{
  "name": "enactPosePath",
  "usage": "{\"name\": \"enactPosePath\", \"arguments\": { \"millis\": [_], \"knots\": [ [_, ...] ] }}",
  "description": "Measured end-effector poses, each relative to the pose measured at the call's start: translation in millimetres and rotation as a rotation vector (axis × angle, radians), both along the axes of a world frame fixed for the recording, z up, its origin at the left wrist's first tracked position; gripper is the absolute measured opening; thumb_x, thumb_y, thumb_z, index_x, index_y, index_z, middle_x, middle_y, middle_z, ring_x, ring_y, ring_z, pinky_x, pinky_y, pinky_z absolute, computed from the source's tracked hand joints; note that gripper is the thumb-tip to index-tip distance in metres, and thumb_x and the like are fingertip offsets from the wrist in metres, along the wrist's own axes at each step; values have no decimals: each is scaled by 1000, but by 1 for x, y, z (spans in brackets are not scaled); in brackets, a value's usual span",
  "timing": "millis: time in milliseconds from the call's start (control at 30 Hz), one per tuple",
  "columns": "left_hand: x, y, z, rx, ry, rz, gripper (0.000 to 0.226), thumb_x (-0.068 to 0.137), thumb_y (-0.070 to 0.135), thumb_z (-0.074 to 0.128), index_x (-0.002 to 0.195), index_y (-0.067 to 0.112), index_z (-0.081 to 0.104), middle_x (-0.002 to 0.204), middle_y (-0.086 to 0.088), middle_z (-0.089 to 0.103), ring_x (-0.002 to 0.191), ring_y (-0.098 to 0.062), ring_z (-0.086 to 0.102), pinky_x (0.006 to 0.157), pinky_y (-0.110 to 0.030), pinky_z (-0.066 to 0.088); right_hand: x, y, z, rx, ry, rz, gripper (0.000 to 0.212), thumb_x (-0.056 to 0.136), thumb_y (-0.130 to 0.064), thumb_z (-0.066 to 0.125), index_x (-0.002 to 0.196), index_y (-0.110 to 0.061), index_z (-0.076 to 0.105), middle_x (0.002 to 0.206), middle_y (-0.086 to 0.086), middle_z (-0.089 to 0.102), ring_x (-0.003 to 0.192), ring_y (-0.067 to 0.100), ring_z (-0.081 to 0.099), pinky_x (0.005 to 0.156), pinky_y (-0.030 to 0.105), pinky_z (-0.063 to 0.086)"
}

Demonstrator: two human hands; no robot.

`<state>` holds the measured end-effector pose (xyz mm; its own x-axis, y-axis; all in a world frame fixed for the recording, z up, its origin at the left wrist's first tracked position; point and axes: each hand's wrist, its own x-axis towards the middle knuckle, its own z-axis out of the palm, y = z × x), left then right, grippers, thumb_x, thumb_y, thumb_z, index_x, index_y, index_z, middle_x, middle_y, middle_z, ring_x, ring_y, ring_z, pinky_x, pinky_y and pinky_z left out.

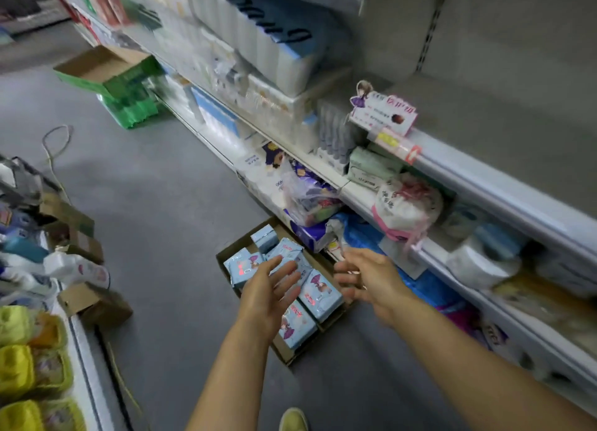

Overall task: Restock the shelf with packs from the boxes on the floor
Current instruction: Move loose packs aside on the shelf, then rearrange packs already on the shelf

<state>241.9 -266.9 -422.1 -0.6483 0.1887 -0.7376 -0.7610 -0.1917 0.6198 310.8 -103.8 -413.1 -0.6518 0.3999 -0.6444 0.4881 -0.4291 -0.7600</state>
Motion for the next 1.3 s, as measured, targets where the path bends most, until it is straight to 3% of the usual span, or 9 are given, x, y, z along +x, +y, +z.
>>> {"name": "enactPosePath", "arguments": {
  "millis": [267, 367, 500, 600, 900, 1067, 1167, 1300],
  "knots": [
    [78, 44, 123, 113, 193, -156, 17, 99, 22, 53, 104, 15, 67, 104, -8, 73, 94, -22, 68, 79, -36, 53, 110, 40, 123, 71, 182, -94, 12, 98, -16, 53, 101, -9, 63, 90, 12, 68, 70, 21, 63, 57, 28, 47],
    [101, 66, 162, 167, 249, -203, 19, 100, 23, 50, 108, 13, 65, 105, -8, 72, 90, -22, 67, 79, -37, 53, 148, 63, 163, 128, 256, -119, 15, 97, -13, 52, 107, -7, 63, 90, 14, 69, 67, 21, 64, 58, 29, 45],
    [127, 104, 216, 229, 347, -245, 21, 100, 22, 51, 114, 13, 63, 105, -9, 72, 95, -24, 67, 84, -37, 53, 191, 100, 220, 259, 340, -171, 13, 98, -12, 52, 100, -10, 65, 85, 11, 70, 63, 18, 65, 53, 25, 46],
    [146, 132, 251, 273, 445, -291, 20, 100, 24, 51, 112, 14, 63, 102, -7, 74, 88, -22, 68, 77, -34, 54, 219, 124, 254, 358, 398, -195, 13, 98, -12, 51, 100, -12, 64, 87, 12, 70, 67, 20, 65, 56, 27, 49],
    [182, 192, 315, 321, 652, -474, 16, 99, 24, 52, 106, 16, 65, 99, -6, 75, 83, -20, 70, 76, -34, 55, 277, 165, 311, 577, 461, -239, 14, 96, -6, 53, 102, -10, 64, 88, 13, 70, 69, 20, 64, 58, 27, 48],
    [188, 241, 336, 311, 757, -614, 19, 98, 27, 54, 109, 17, 66, 102, -6, 75, 94, -23, 71, 80, -36, 55, 290, 184, 338, 742, 461, -295, 15, 93, -1, 56, 101, -10, 64, 93, 17, 70, 71, 21, 62, 58, 28, 46],
    [187, 275, 349, 284, 825, -721, 20, 99, 28, 53, 113, 17, 64, 105, -4, 75, 97, -23, 71, 87, -37, 56, 293, 201, 354, 829, 462, -355, 14, 92, -2, 58, 98, -13, 65, 87, 10, 70, 70, 19, 64, 59, 29, 47],
    [173, 318, 361, 247, 941, -808, 20, 100, 26, 52, 114, 17, 64, 104, -4, 74, 95, -21, 72, 82, -34, 57, 295, 226, 367, 982, 442, -437, 16, 92, -8, 60, 95, -22, 67, 90, 4, 70, 73, 15, 69, 58, 25, 49]
  ]
}}
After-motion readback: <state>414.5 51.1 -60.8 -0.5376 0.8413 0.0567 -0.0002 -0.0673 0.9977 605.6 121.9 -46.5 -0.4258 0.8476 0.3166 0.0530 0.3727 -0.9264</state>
